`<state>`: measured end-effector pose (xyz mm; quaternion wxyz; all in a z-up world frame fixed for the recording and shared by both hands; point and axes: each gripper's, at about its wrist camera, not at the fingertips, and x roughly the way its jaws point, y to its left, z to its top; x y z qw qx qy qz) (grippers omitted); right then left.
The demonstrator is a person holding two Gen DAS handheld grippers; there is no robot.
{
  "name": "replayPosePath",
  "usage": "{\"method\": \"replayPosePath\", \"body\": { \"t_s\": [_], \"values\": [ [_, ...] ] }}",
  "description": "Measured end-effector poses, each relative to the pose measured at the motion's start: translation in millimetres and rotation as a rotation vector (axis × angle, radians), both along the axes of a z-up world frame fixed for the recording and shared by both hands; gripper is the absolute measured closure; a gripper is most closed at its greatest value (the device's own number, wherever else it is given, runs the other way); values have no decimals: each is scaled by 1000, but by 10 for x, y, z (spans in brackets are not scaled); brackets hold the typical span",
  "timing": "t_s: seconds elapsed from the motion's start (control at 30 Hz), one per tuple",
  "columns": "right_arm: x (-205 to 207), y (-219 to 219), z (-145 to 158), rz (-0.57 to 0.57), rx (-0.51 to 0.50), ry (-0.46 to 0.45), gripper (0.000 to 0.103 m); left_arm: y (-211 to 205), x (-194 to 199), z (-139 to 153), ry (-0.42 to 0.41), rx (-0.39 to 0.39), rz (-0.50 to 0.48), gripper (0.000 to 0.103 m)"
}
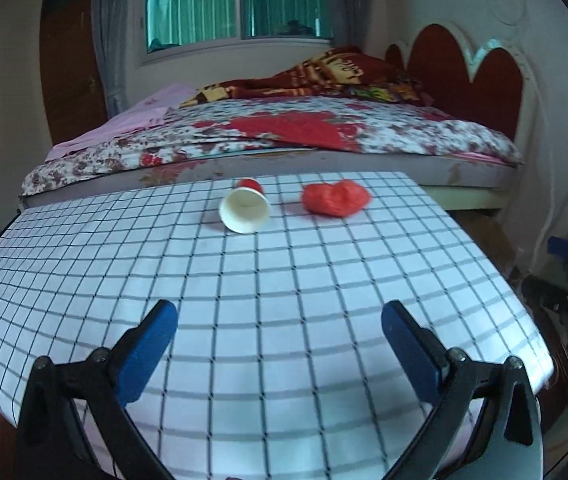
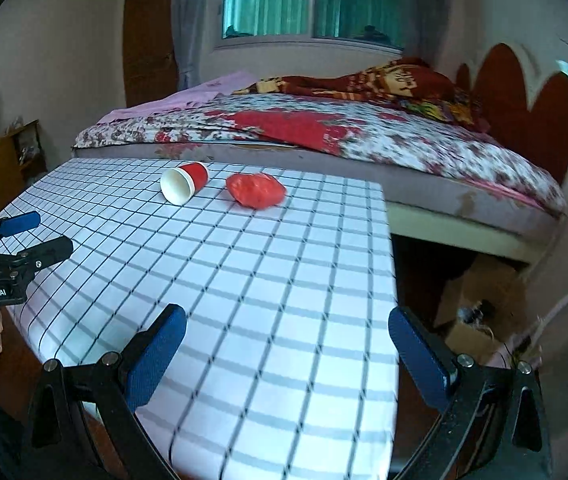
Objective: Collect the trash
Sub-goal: 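Move both open grippers back over the red-white cup and red bag, then grasp the red-white paper cup with the left gripper while the right gripper grasps the red bag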
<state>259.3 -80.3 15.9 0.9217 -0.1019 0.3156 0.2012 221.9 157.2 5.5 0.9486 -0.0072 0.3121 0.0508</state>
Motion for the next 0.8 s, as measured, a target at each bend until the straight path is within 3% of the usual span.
{"method": "replayPosePath", "body": {
  "t_s": [0.13, 0.37, 0.57, 0.67, 0.8],
  "values": [
    [486, 310, -84, 49, -1, 30, 1, 200, 374, -94, 15, -9, 26, 1],
    [1510, 723, -328, 36, -34, 105, 1, 474, 1171, -367, 73, -18, 41, 1],
    [2035, 1073, -539, 124, -93, 110, 1, 622, 1648, -420, 56, -32, 40, 1],
    [2225, 1198, -639, 157, -104, 116, 10, 605, 1885, -471, 82, -29, 28, 3],
    [2396, 1295, -746, 187, -101, 133, 11, 609, 2065, -569, 122, -33, 21, 8]
  ]
}}
